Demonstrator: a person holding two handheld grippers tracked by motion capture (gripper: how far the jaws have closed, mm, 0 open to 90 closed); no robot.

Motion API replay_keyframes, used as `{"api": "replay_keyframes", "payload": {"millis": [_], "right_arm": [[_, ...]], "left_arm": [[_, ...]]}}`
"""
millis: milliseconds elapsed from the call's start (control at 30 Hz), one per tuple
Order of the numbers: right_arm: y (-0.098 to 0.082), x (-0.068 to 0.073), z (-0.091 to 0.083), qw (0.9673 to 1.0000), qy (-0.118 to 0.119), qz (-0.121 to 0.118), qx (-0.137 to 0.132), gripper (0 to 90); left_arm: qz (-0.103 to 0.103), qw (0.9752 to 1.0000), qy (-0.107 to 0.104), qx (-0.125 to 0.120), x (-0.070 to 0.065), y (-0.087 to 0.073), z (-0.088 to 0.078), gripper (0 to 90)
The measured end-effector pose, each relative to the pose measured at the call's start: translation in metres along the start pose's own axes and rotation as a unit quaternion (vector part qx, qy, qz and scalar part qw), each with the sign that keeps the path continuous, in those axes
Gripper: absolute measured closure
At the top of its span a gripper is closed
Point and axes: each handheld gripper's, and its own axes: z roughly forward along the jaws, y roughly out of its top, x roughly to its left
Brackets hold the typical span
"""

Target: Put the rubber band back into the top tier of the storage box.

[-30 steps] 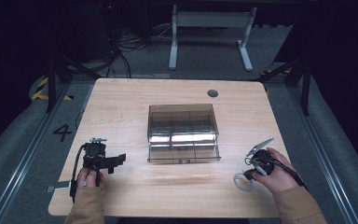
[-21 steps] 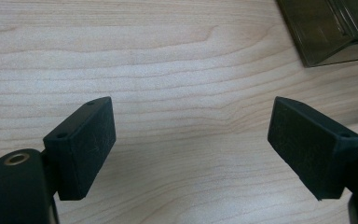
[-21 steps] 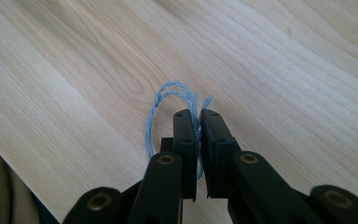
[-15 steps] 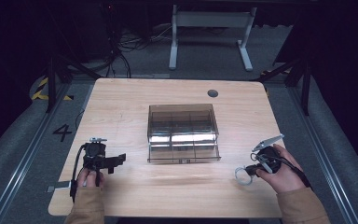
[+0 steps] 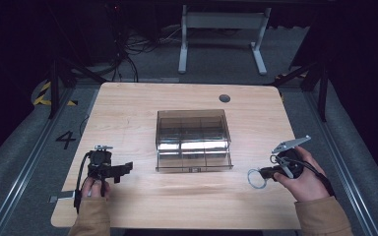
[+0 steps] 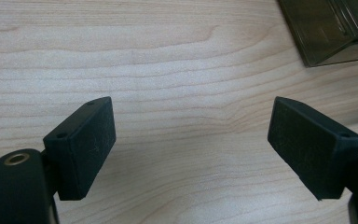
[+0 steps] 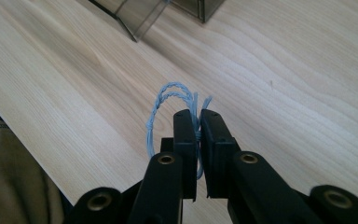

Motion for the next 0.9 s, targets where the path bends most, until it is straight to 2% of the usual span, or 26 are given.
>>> {"api": "replay_keyframes", "payload": {"millis": [167, 533, 900], "right_arm": [[0.008, 0.003, -0.006, 1.0, -0.002, -0.004, -0.008, 86.3], [0.033, 0.007, -0.022, 0.9994, 0.01, -0.023, -0.022, 86.3], [0.051, 0.008, -0.03, 0.9989, 0.02, -0.027, -0.032, 86.3]], "left_arm": [[-0.001, 1.0, -0.001, 0.0, 0.0, 0.0, 0.0, 15.9], [0.001, 1.0, 0.0, -0.001, 0.0, 0.0, 0.0, 15.9], [0.0, 1.0, -0.002, 0.0, 0.0, 0.001, 0.0, 15.9]]}}
